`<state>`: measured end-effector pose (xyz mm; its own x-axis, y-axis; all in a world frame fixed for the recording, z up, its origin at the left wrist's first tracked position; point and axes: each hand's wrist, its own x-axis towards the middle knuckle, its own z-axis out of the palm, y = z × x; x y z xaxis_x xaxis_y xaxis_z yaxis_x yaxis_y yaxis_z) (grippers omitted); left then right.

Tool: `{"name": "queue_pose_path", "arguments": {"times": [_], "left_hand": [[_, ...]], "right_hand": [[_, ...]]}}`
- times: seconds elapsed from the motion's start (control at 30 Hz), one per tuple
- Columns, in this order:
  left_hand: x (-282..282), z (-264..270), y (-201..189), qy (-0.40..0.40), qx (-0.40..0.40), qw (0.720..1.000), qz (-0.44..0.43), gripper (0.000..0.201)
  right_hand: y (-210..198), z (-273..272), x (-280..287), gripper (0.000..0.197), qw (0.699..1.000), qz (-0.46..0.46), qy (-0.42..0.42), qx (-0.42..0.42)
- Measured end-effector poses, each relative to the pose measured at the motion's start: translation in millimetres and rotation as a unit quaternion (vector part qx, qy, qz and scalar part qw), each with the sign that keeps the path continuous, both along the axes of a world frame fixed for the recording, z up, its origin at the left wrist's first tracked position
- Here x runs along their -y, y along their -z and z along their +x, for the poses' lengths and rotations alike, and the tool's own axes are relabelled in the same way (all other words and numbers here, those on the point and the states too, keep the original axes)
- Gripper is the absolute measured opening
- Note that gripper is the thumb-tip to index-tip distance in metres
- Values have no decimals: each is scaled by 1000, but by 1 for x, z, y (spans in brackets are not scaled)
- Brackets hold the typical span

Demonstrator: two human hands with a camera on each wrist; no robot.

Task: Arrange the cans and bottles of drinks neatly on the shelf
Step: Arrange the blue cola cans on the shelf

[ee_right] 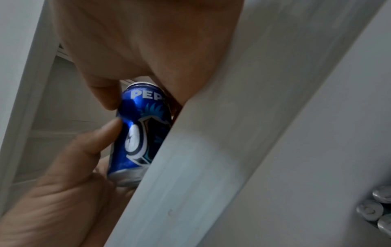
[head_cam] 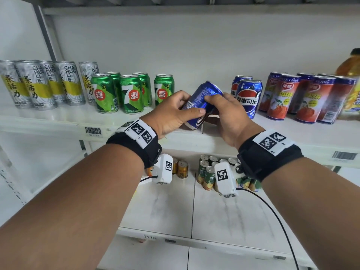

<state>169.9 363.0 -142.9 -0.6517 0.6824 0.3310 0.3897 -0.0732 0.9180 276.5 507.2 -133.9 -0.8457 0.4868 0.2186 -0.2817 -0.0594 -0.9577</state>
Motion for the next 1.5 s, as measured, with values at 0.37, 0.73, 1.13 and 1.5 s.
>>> {"name": "queue_pose_path", "arguments": {"times": [0.37,0.73,1.13,1.5], "left_hand": [[3,-10,4,37,-24,999,-4,69],[3,-11,-5,65,-12,997,-31,28],[11,-20,-38,54,-150,982,-102,75],[-15,-22,-82,35,-197,970,-136,67]], "right_hand": [[5,0,8,40,999,34,16,-36],[-7,-1,18,22,996,2,88,-24],[-39,-2,26,41,967,185,157,82],[-80,8,18,43,906,364,179,121]]}}
